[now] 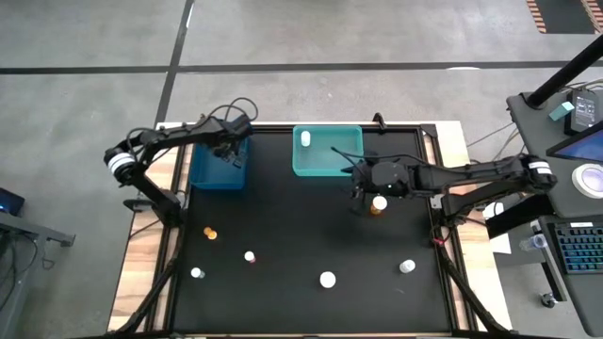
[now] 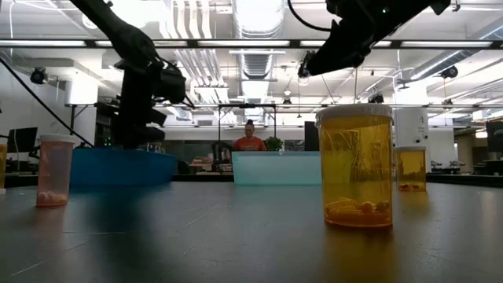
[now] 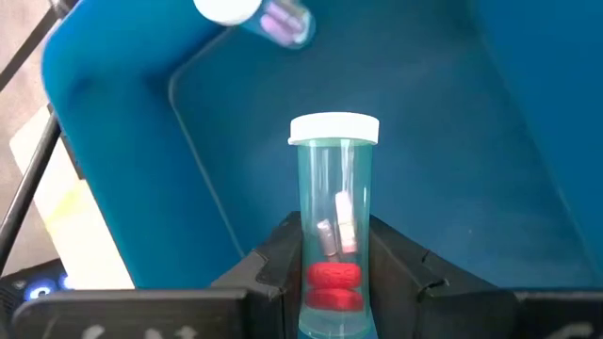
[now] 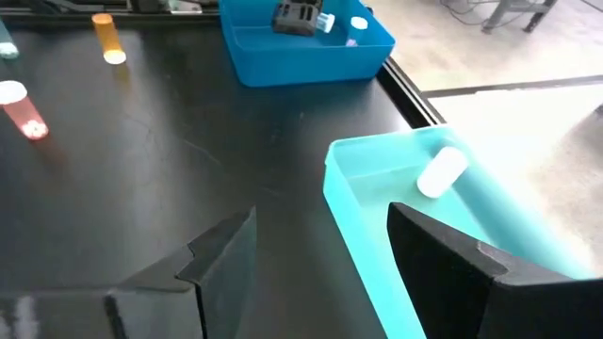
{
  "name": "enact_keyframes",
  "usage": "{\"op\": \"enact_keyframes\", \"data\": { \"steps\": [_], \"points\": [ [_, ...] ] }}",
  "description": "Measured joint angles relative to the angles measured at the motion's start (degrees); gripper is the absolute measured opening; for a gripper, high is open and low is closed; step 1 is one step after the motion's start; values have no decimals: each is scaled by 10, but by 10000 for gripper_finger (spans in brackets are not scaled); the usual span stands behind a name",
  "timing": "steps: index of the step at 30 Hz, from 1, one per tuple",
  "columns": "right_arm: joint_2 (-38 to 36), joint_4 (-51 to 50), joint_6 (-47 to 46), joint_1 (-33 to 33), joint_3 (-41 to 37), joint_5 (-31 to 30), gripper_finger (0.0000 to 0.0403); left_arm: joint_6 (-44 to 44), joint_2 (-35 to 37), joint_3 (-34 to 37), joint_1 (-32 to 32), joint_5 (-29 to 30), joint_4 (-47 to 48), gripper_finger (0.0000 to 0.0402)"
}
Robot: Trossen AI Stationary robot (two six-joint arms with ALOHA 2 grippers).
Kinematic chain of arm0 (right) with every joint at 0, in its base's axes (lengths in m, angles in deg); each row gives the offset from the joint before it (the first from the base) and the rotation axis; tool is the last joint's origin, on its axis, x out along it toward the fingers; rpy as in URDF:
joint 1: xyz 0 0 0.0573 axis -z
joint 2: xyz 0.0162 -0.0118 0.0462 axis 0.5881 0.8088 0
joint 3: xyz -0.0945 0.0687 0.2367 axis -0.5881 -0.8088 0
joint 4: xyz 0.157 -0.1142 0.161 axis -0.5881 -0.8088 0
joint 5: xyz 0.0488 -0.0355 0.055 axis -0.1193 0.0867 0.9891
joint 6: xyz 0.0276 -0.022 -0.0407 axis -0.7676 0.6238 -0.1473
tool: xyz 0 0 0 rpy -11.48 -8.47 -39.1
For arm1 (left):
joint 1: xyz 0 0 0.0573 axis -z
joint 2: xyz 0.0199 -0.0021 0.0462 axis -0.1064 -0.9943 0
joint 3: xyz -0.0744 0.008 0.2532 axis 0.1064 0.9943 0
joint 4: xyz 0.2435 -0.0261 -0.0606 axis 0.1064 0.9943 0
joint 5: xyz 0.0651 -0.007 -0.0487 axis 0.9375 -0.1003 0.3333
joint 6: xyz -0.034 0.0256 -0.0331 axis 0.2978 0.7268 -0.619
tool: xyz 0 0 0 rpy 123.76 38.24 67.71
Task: Pick and place medicine bottles into bin by pill shape (circle, oval)
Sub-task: Put the blue capsule bottle into the blue bin
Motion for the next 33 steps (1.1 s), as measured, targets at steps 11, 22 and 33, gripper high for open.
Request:
{"op": "enact_keyframes", "data": {
  "steps": [11,22,33],
  "points": [
    [-6,9,7,0,-6,0,233,5,7,12,0,-1,-66,71],
    [-5,9,9,0,-6,0,233,9,10,72,-2,1,-214,71],
    [-5,9,9,0,-6,0,233,-11,10,82,-2,0,-228,74]
  ]
}}
